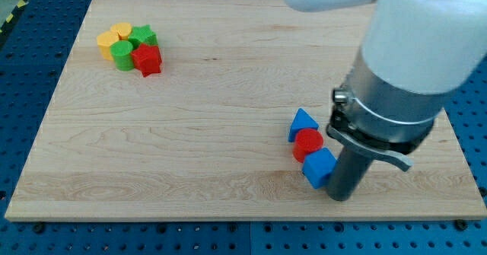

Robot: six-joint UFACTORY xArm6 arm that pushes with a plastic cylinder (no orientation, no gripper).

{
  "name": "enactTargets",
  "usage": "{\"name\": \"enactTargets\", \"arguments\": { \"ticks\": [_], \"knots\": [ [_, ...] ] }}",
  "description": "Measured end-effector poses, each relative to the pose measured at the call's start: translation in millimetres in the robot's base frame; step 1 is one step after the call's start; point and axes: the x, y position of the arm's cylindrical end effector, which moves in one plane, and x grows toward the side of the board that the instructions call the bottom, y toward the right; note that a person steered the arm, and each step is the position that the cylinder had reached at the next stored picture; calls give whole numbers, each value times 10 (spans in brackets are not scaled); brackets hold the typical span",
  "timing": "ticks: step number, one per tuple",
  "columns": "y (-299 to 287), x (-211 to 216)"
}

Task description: Move the blue cube along with the red circle closer to the red star

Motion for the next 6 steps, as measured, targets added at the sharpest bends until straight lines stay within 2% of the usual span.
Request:
{"name": "enactTargets", "arguments": {
  "ticks": [3, 6],
  "knots": [
    [-382, -415],
    [-670, -1308]
  ]
}}
